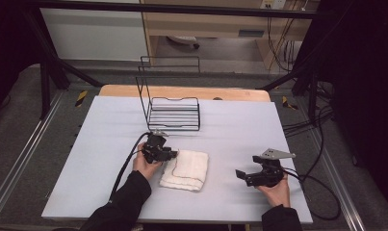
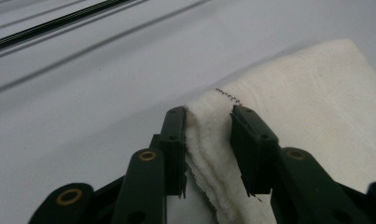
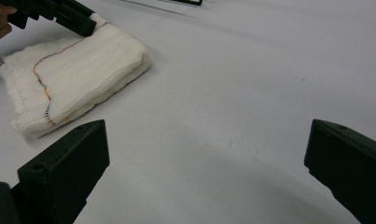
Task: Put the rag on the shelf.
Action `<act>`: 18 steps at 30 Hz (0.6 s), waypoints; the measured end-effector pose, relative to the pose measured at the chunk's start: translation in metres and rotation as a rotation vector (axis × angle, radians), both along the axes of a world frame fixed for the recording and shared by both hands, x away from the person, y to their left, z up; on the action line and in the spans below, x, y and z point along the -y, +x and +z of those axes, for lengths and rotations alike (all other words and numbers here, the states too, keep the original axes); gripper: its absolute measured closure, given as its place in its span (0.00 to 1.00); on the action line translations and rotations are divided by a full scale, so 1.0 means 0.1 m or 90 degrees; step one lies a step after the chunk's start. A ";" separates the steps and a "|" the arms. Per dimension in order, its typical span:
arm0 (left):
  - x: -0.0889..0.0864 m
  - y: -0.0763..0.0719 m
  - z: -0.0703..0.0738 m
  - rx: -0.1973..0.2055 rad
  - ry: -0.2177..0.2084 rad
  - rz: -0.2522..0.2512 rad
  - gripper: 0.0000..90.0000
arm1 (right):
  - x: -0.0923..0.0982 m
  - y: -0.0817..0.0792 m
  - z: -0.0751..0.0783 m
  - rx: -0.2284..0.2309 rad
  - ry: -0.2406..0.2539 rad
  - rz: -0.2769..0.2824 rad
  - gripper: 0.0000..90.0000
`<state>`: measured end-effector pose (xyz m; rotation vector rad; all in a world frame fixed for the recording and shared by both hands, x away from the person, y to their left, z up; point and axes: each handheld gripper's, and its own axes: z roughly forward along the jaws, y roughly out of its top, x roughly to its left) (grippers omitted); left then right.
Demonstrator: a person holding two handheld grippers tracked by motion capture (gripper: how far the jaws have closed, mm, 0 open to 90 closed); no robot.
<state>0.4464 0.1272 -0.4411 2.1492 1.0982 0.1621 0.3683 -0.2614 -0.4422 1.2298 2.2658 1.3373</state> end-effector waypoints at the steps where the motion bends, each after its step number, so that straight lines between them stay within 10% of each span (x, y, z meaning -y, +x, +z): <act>1: 0.00 0.00 0.00 0.000 -0.001 0.001 0.77 | 0.00 0.00 0.00 -0.004 0.002 -0.002 0.01; 18: 0.02 -0.07 -0.05 0.031 -0.001 -0.009 0.88 | -0.30 0.07 0.06 -0.001 -0.008 0.007 0.01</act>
